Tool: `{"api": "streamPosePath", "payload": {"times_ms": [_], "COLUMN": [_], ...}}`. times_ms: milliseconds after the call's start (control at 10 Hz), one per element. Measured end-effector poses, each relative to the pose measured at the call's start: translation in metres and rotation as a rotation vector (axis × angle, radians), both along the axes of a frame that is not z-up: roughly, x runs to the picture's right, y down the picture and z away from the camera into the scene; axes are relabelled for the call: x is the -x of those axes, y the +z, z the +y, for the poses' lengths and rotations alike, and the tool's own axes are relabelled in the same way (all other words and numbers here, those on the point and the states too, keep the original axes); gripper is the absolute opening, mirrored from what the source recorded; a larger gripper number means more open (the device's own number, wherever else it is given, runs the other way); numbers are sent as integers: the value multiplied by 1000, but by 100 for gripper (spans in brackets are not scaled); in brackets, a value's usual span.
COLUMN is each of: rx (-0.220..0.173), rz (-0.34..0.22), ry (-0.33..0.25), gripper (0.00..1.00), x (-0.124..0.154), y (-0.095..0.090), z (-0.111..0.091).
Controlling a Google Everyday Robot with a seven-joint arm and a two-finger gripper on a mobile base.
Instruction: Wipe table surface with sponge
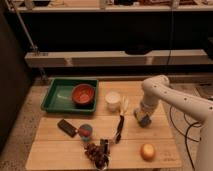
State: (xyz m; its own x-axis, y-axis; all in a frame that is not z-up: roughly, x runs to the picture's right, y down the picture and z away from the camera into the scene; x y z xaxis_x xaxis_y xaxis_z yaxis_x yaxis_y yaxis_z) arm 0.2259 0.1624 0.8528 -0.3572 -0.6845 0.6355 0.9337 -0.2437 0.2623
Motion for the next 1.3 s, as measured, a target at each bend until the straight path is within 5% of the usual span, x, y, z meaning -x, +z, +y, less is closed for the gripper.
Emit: {"api": "streamPosePath", "payload": {"times_ms": [500, 800, 1300], "rx": [13, 17, 6], "rz": [-59, -49, 44], "ry": [-66, -46, 22], "gripper": [35, 35, 35], "x": [15, -18, -70], "y": [-25, -41, -25], "z": [25, 38, 19]}}
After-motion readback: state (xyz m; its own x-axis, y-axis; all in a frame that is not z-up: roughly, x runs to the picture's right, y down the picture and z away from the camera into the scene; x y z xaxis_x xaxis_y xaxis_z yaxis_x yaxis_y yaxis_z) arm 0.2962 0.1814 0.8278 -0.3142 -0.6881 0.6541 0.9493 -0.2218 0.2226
